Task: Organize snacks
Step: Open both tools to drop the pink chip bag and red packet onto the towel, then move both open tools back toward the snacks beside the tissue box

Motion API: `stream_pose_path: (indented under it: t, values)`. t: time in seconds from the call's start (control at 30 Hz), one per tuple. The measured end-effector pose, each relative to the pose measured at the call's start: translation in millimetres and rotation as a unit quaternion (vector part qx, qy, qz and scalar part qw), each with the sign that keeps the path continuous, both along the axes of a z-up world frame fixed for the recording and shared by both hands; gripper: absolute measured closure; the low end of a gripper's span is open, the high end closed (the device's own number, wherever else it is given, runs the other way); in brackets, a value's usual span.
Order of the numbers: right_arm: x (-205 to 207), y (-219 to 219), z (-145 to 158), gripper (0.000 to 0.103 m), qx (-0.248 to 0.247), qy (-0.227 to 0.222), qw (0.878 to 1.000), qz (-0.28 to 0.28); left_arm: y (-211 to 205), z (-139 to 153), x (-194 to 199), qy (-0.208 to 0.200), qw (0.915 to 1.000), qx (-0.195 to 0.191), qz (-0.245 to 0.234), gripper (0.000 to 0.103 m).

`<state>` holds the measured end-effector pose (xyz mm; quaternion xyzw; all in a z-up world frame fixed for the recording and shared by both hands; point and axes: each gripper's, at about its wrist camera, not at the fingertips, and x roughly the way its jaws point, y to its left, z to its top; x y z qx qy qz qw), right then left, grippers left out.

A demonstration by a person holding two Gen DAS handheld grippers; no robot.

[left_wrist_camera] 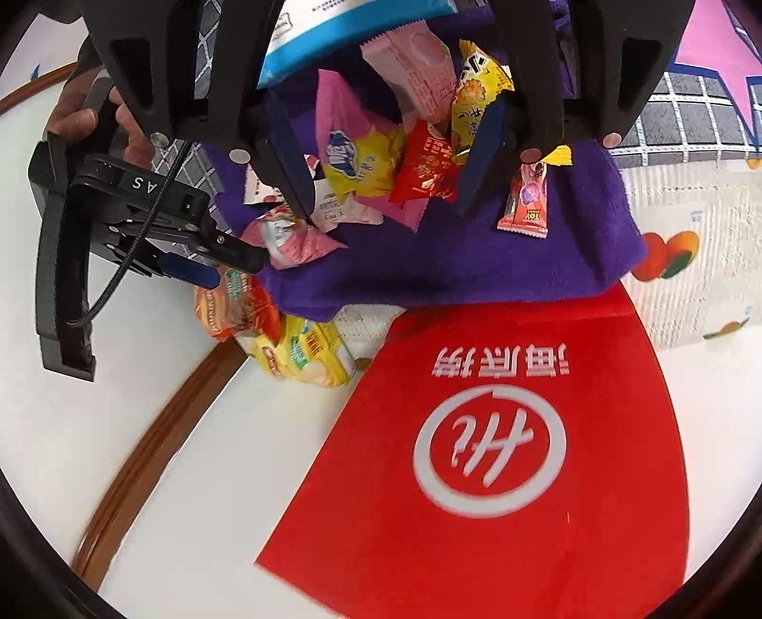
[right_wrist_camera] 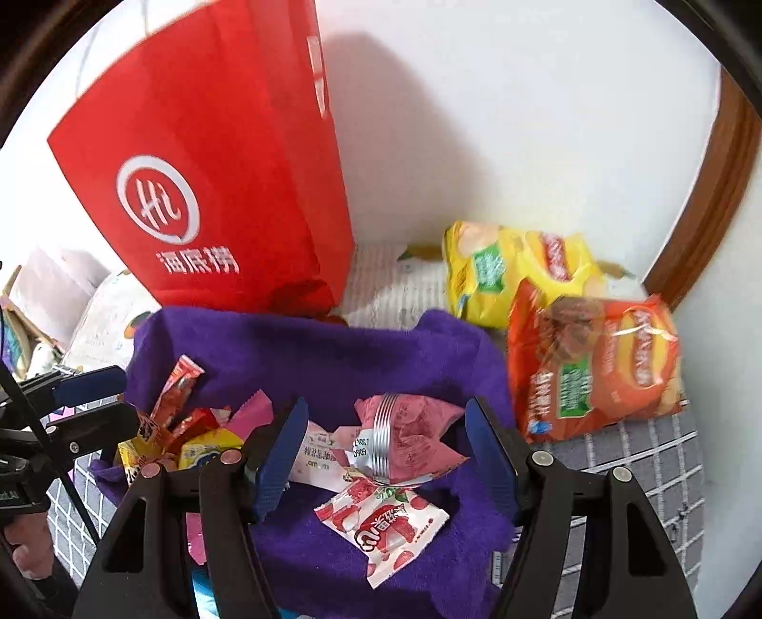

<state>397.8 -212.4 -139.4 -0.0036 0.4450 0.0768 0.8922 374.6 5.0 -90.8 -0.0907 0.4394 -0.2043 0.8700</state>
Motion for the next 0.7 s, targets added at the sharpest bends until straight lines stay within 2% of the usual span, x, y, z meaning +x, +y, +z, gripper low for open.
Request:
stream_pose_path:
  t: [0.13,0.27,0.37,0.57,0.7]
  values:
    - [-20,2,16,0.035,0.007,-0.019,1.0,-0.006,4,18,-12,-0.018,0.9998,0.001,0.004,0.04]
    - [-48,-4,23,0.035,0.029,-0.016,0.999,-0.027,11,33,-29,-0.031,0.9992,0.006,0.023,0.037]
    - [-71,-5,24,0.035,0.053,-0.008,0.998,-0.024,19,38,-50,-0.033,0.9985,0.027,0.035,0.037]
    - [-125,3,14,0.041,0.077,0.013,0.997,-0.011,36,37,-98,-0.036,0.9965,0.061,0.046,0.037]
    - [-166,16,7,0.04,0.092,0.018,0.996,0.014,50,29,-127,-0.025,0.9963,0.06,0.056,0.037]
